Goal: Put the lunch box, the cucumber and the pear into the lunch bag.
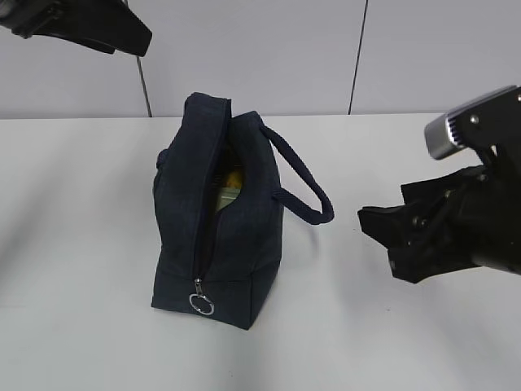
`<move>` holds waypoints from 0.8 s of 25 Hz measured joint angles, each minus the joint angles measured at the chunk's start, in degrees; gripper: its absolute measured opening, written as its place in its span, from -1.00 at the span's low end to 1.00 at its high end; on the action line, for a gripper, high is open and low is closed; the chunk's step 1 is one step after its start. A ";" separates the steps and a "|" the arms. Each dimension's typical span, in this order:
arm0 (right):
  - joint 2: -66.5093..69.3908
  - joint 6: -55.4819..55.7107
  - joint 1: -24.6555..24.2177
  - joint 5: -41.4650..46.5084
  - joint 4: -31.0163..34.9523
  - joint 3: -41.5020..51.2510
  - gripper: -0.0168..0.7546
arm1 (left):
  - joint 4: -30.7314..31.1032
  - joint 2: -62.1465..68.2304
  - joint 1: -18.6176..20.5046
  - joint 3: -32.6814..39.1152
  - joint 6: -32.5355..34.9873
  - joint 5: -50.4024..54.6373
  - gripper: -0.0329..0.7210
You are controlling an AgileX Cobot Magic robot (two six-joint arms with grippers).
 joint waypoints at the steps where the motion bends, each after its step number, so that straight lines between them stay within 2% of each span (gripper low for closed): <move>1: 0.30 0.00 0.00 -2.47 -1.75 0.98 0.30 | 0.00 0.00 0.00 0.00 0.00 0.00 -0.01; 5: 0.77 5.75 0.00 -16.47 -11.48 7.42 0.27 | 0.06 0.00 0.00 0.00 0.00 -0.08 -0.01; 6: 1.59 10.36 0.00 -21.08 -15.08 8.99 0.24 | 0.06 0.00 0.00 0.00 0.00 -0.10 -0.01; 10: 6.54 26.04 0.00 -30.45 -26.04 10.16 0.07 | 0.18 0.00 0.00 0.00 0.00 -0.22 -0.01; 15: 15.29 31.80 0.00 -34.70 -33.71 10.16 0.01 | 0.22 0.00 0.00 0.00 0.00 -0.32 -0.01; 20: 23.17 32.55 0.00 -39.26 -36.84 10.16 0.00 | 0.29 0.00 0.00 0.00 0.00 -0.39 -0.01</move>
